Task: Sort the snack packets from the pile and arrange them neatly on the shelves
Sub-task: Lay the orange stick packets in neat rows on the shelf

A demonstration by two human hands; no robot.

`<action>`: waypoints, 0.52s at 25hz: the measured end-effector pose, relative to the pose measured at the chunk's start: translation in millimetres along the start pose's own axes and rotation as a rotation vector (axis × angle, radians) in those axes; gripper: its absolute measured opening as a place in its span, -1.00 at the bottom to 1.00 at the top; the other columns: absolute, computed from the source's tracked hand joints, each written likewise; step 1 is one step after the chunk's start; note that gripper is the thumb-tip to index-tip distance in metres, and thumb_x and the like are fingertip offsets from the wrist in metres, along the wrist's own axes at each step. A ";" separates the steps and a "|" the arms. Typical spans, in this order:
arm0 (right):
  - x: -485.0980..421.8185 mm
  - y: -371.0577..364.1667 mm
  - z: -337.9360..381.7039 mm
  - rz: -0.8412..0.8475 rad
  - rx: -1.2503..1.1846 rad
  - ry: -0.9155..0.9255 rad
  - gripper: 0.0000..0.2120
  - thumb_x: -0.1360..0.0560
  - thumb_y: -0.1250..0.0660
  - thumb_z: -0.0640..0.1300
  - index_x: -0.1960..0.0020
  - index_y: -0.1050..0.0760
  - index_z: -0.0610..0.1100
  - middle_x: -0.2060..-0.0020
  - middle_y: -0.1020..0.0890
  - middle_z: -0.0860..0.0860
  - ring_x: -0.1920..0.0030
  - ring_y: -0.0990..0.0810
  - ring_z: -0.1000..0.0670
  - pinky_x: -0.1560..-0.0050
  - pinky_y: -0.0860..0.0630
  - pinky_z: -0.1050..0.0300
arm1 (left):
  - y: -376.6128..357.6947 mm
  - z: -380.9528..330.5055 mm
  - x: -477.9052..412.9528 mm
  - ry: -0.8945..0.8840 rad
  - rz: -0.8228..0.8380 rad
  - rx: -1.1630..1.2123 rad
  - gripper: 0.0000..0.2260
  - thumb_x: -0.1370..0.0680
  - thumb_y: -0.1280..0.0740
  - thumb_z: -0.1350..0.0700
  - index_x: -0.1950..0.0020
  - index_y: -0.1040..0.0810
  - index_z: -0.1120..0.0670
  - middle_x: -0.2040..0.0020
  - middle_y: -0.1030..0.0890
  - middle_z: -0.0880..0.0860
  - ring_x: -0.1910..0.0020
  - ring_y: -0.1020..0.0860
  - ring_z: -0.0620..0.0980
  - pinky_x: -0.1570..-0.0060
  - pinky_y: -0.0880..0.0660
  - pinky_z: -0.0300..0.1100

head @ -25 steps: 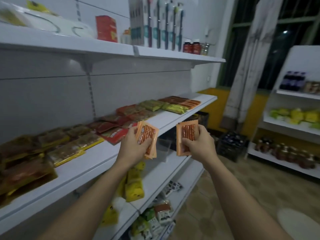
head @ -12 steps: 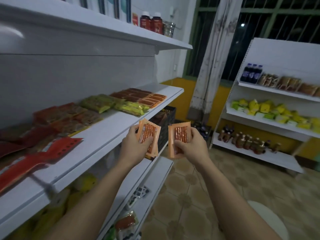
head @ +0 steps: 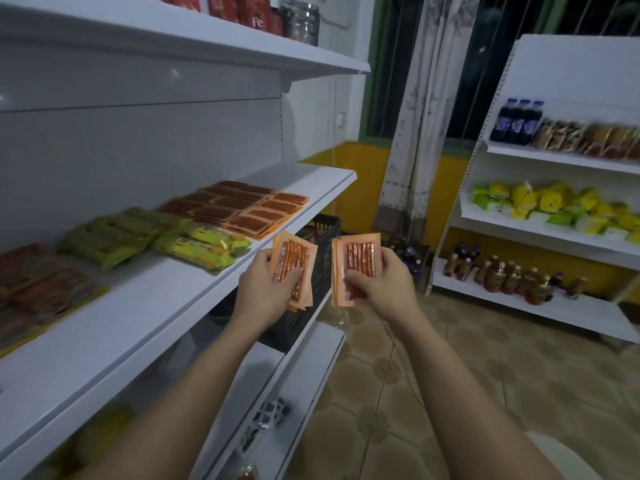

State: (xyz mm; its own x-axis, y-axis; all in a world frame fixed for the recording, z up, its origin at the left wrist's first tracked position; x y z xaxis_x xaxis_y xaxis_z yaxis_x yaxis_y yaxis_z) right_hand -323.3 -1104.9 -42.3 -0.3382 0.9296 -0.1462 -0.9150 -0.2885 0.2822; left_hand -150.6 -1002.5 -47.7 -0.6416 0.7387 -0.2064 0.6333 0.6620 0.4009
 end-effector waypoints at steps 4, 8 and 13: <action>-78.0 14.0 -17.0 0.121 -0.034 0.059 -0.64 -0.47 -0.46 -0.18 -0.21 -0.44 -0.02 0.02 -0.62 0.10 0.12 -0.63 0.16 0.29 -0.56 0.30 | -46.4 -5.4 -46.5 0.014 -0.076 -0.033 -0.77 -0.54 -0.42 0.05 -0.09 -0.42 -0.05 0.13 -0.53 -0.22 0.14 -0.52 -0.30 0.25 -0.38 -0.40; -161.7 29.4 -29.3 0.269 -0.044 0.122 -0.63 -0.45 -0.48 -0.15 -0.21 -0.45 -0.04 0.03 -0.63 0.10 0.06 -0.65 0.12 0.09 -0.65 0.12 | -95.2 -23.2 -96.1 0.073 -0.184 -0.035 -0.80 -0.55 -0.41 0.04 -0.10 -0.43 -0.05 0.13 -0.52 -0.24 0.14 -0.51 -0.30 0.24 -0.38 -0.37; -251.0 25.5 -23.3 0.451 -0.096 0.153 -0.64 -0.43 -0.50 -0.12 -0.17 -0.47 0.00 0.02 -0.66 0.08 0.03 -0.67 0.07 -0.04 -0.63 -0.01 | -125.9 -48.3 -143.1 0.143 -0.322 -0.065 -0.75 -0.55 -0.40 0.02 -0.17 -0.43 -0.01 0.02 -0.57 -0.15 0.02 -0.57 -0.14 0.09 -0.49 -0.23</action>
State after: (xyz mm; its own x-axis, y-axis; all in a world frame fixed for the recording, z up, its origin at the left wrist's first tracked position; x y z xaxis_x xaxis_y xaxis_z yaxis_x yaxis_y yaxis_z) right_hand -266.9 -1351.0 -20.5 -0.7274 0.6650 -0.1694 -0.6837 -0.6813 0.2616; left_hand -159.4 -1197.7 -25.5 -0.8610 0.4648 -0.2063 0.3622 0.8453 0.3928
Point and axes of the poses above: each hand's wrist, its own x-axis away from the middle knuckle, its own y-axis out of the back of the hand, z = x × y, the point moved 2 cm from there along -x, towards the middle knuckle
